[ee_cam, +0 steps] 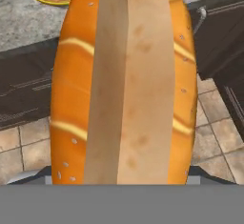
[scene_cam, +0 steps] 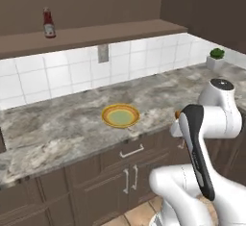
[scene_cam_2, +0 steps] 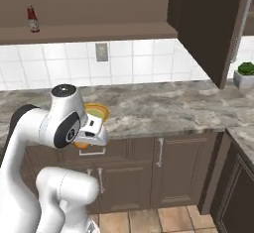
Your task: Move the hot dog bun to the plate on the dining table and place the condiment next to that plate. Then navigate to the fridge and take the sausage and place it on the plate as well.
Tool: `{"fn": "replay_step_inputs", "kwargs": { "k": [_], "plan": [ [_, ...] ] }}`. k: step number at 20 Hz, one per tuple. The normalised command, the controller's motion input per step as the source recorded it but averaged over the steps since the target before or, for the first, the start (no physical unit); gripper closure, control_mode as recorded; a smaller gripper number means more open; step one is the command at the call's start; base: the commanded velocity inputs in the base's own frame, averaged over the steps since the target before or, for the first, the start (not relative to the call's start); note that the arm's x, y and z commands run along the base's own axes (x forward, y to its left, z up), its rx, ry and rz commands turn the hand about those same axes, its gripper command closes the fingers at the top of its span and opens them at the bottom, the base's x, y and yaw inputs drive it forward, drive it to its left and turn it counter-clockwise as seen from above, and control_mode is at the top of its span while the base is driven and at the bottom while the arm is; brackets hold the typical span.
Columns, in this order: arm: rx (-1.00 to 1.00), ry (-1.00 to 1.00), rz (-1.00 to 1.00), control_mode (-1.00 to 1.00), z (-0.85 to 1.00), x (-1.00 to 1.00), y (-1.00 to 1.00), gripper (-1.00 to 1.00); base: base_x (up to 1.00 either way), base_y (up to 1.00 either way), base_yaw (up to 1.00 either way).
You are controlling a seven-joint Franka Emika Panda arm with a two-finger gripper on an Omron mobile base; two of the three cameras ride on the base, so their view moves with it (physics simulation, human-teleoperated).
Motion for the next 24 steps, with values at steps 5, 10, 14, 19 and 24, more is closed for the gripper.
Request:
{"fn": "replay_step_inputs", "kwargs": {
  "k": [5, 10, 14, 19, 24],
  "plan": [
    [0.00, 0.00, 0.00, 1.00, 0.00, 0.00, 0.00, 1.00, -0.50, 0.14, -0.80],
    [0.00, 0.00, 0.00, 1.00, 0.00, 0.00, 0.00, 1.00, -0.40, 0.05, -0.87],
    [0.00, 0.00, 0.00, 1.00, 0.00, 0.00, 0.00, 1.00, -0.23, 0.00, -0.96],
    [0.00, 0.00, 0.00, 1.00, 0.00, 0.00, 0.00, 1.00, -0.14, 0.00, -0.98],
    [0.00, 0.00, 0.00, 1.00, 0.00, 0.00, 0.00, 1.00, -0.13, 0.00, -0.99]
  ]
}}
